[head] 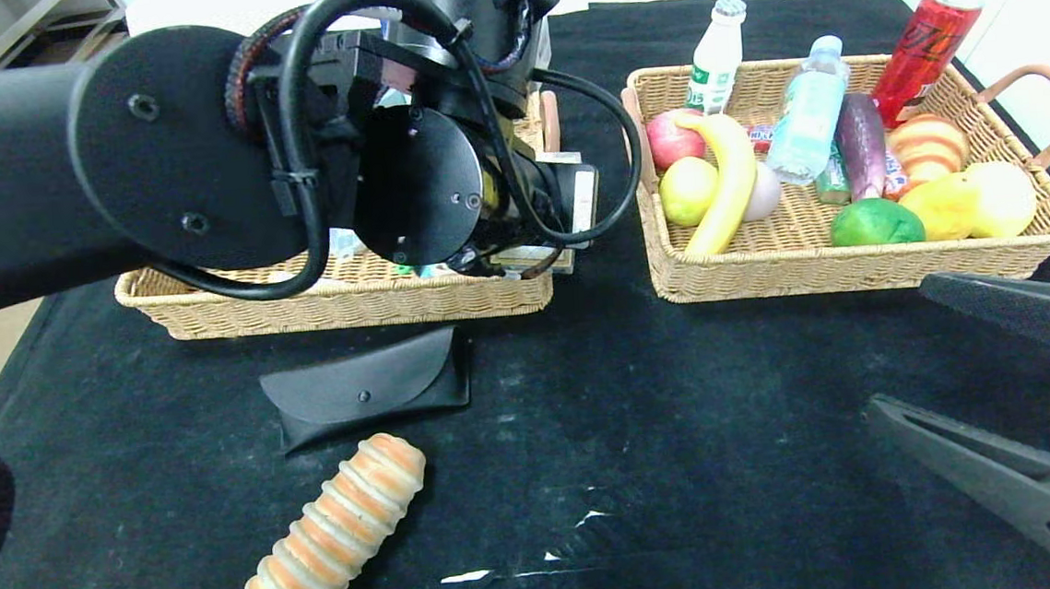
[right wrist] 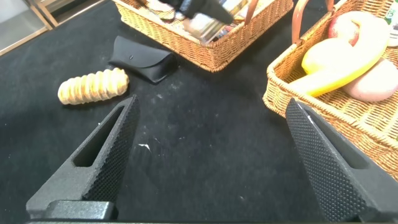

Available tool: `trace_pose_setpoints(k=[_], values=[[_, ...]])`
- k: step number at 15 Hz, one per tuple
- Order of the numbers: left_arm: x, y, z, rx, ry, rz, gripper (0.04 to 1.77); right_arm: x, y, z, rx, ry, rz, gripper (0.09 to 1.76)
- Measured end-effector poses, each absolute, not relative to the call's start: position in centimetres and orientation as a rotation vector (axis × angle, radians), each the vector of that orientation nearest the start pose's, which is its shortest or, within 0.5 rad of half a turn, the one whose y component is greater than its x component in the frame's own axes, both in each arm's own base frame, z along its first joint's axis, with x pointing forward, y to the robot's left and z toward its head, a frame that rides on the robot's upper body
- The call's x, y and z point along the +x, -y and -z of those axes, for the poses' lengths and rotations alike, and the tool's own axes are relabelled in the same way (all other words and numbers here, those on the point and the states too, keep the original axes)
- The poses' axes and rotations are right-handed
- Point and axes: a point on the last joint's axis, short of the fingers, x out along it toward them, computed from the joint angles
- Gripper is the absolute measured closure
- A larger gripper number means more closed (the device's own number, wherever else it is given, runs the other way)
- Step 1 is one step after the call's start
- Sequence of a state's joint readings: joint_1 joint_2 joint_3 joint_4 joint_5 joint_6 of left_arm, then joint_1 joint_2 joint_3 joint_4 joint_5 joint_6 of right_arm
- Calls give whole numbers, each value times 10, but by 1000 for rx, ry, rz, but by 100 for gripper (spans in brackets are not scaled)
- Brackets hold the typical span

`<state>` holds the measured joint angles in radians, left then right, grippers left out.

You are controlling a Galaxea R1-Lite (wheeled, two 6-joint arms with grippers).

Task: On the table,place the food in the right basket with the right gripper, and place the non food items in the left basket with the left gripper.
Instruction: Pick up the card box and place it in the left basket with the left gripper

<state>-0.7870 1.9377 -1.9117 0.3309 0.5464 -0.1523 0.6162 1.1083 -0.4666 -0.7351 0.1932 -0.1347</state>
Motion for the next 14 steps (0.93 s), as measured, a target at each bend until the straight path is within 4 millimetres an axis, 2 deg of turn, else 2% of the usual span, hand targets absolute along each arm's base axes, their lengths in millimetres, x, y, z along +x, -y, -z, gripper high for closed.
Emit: trace_pose_setpoints(k=[5, 14], values=[[299, 257, -314, 53, -221, 159, 78, 122, -92, -234, -107, 147, -801, 14], [325, 246, -309, 56, -172, 92, 78, 123, -92, -233, -108, 142, -801, 14]])
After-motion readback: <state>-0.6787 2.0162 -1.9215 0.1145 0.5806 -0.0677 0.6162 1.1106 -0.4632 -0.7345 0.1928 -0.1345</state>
